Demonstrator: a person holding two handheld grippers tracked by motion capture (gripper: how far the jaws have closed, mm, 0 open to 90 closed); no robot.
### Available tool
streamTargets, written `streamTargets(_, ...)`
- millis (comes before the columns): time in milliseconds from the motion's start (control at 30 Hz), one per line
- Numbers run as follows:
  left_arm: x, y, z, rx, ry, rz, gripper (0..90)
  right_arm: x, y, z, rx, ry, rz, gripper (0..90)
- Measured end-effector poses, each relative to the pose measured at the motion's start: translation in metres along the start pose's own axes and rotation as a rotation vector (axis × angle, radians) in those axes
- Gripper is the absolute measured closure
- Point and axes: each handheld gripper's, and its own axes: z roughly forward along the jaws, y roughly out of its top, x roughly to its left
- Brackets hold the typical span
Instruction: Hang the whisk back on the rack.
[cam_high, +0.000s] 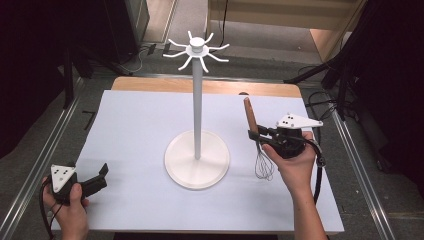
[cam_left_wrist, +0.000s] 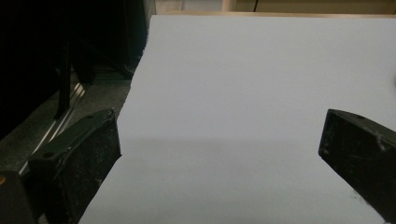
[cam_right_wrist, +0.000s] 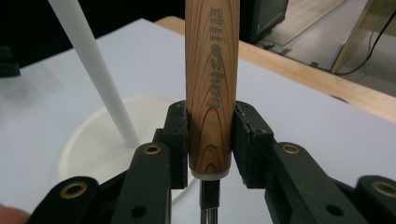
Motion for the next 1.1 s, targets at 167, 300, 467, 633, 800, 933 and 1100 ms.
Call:
streamTargets(167, 0.0, 0.0, 0.0, 0.0, -0.003, 0.001, 0.0, 0.007, 0.004, -0.004, -0.068, 0.003, -0.005, 70.4)
streamTargets(300, 0.0, 0.0, 0.001, 0.008, -0.019, 0.01, 0.0, 0.012, 0.009, -0.008, -0.122, 0.03, 0.002, 70.4)
streamTargets(467, 0.0, 0.0, 0.001, 0.008, -0.018, 0.005, 0.0, 0.021, 0.016, -0.011, -0.183, 0.039, -0.005, 70.4)
streamTargets(633, 0.0, 0.0, 0.001, 0.007, -0.02, 0.001, 0.0, 0.03, 0.025, -0.017, -0.254, 0.041, -0.025, 70.4)
streamTargets(800, 0.0, 0.0, 0.001, 0.008, -0.018, 0.003, 0.0, 0.036, 0.032, -0.018, -0.287, 0.047, -0.043, 70.3)
streamTargets(933, 0.001, 0.0, 0.001, 0.005, -0.02, 0.0, 0.0, 0.043, 0.038, -0.016, -0.344, 0.056, -0.051, 70.3)
streamTargets(1100, 0.001, 0.0, 0.001, 0.005, -0.019, 0.002, 0.0, 0.047, 0.045, -0.017, -0.386, 0.035, -0.052, 70.3)
